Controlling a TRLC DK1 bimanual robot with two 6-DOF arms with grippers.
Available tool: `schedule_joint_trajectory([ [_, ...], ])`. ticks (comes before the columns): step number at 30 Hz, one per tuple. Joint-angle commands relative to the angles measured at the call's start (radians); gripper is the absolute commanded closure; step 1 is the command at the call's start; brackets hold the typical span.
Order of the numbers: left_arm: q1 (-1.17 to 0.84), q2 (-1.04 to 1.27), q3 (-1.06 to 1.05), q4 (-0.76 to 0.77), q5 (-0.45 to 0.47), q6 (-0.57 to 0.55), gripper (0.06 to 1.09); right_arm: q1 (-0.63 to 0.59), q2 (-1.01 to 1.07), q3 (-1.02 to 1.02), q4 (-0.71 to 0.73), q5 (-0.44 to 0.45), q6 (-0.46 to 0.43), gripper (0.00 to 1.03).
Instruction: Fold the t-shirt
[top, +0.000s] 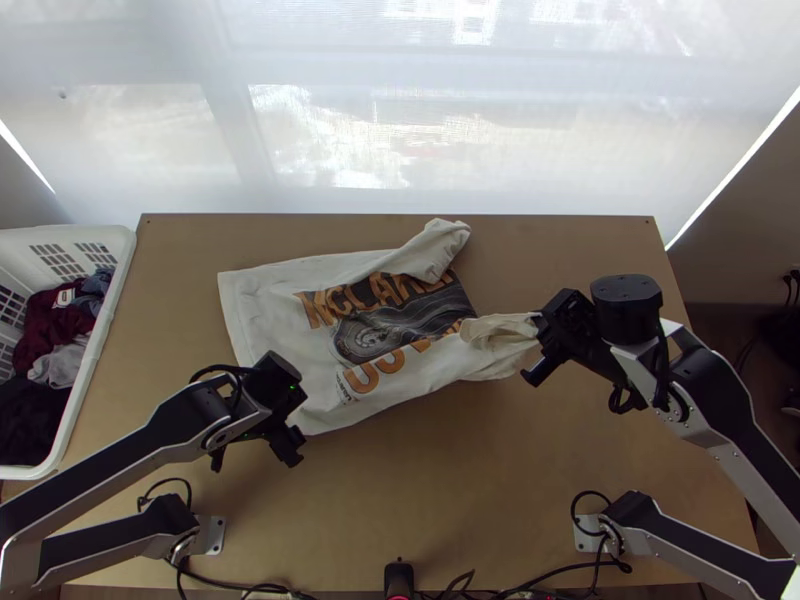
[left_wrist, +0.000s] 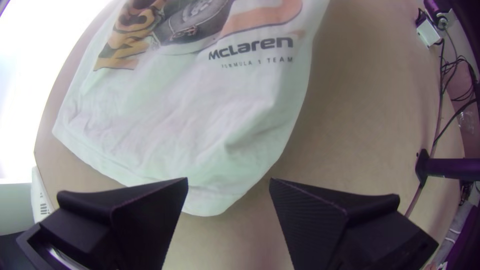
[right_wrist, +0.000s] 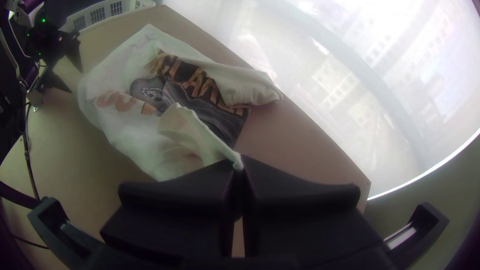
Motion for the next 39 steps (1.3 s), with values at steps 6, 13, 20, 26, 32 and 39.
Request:
schedule_joint_trajectory([
  [6, -0.02, 0.154, -0.031, 0.172, -0.001, 0.01, 0.48, -0.021, 0.003, 0.013, -0.02, 0.001, -0.011, 1.0],
  [13, 0.059, 0.203, -0.003, 0.254, -0.001, 0.044, 1.05, -0.027, -0.013, 0.005, -0.03, 0.001, -0.011, 1.0],
  [20, 0.233, 0.214, 0.112, 0.301, -0.003, 0.119, 1.05, -0.03, -0.019, -0.006, -0.03, 0.0, -0.003, 1.0],
  [26, 0.348, 0.275, 0.207, 0.395, -0.015, 0.168, 1.05, -0.028, -0.02, -0.013, -0.033, 0.0, -0.002, 1.0],
  [32, 0.377, 0.399, 0.229, 0.554, -0.063, 0.198, 1.04, -0.025, -0.019, -0.021, -0.038, 0.0, -0.002, 1.0],
  [39, 0.36, 0.537, 0.232, 0.619, -0.081, 0.198, 0.48, -0.027, -0.019, -0.027, -0.047, 0.0, 0.0, 1.0],
])
